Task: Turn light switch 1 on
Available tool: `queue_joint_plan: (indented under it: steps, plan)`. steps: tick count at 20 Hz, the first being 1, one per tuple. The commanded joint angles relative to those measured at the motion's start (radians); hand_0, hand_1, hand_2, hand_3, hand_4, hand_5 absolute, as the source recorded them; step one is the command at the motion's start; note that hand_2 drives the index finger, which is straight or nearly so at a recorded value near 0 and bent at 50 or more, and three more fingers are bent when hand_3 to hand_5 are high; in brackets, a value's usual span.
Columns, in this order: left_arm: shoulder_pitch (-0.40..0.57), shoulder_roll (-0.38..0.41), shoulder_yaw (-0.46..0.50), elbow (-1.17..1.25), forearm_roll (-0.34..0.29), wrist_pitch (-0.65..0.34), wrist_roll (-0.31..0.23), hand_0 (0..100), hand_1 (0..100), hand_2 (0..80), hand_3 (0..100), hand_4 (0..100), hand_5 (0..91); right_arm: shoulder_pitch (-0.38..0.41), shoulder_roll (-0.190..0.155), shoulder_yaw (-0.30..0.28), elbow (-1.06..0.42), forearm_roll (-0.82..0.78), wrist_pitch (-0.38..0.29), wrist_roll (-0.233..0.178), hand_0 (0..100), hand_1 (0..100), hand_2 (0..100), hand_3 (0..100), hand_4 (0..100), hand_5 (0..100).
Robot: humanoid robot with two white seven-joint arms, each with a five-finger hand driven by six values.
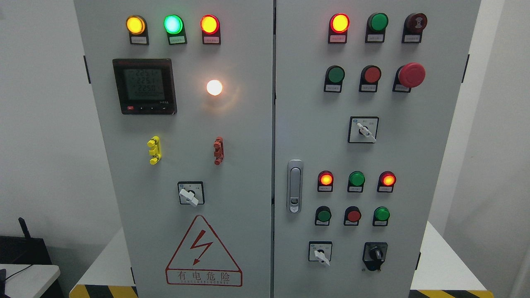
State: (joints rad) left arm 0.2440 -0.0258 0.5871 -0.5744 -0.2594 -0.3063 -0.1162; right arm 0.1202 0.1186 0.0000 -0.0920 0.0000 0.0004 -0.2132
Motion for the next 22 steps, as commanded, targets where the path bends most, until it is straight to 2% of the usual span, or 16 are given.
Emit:
queue_joint_plan:
  steps: [1,4,8,10,22]
  plan:
    - [-0.034,-0.008,-0.26,0.423,0.002,0.106,0.006,4,9,0.0,0,0,0.0,-0.001,0.001,0.023,0.0,0.005,0.0,0.0,12,39,0,0,0,0]
    - [-0.06,-0.013,-0.322,0.423,0.0,0.188,0.0,7,8,0.0,0,0,0.0,-0.001,-0.001,0.023,0.0,0.005,0.0,0.0,12,39,0,0,0,0]
    - [-0.091,-0.019,-0.372,0.423,-0.003,0.289,-0.062,8,4,0.0,0,0,0.0,0.001,-0.001,0.023,0.0,0.005,0.0,0.0,12,39,0,0,0,0]
    - [-0.092,-0.02,-0.4,0.418,-0.001,0.297,-0.056,8,3,0.0,0,0,0.0,-0.001,-0.001,0.023,0.0,0.005,0.0,0.0,12,39,0,0,0,0]
    - [-0.098,-0.009,-0.394,0.413,0.006,0.296,-0.043,6,0,0.0,0,0,0.0,-0.001,-0.001,0.023,0.0,0.005,0.0,0.0,12,39,0,0,0,0]
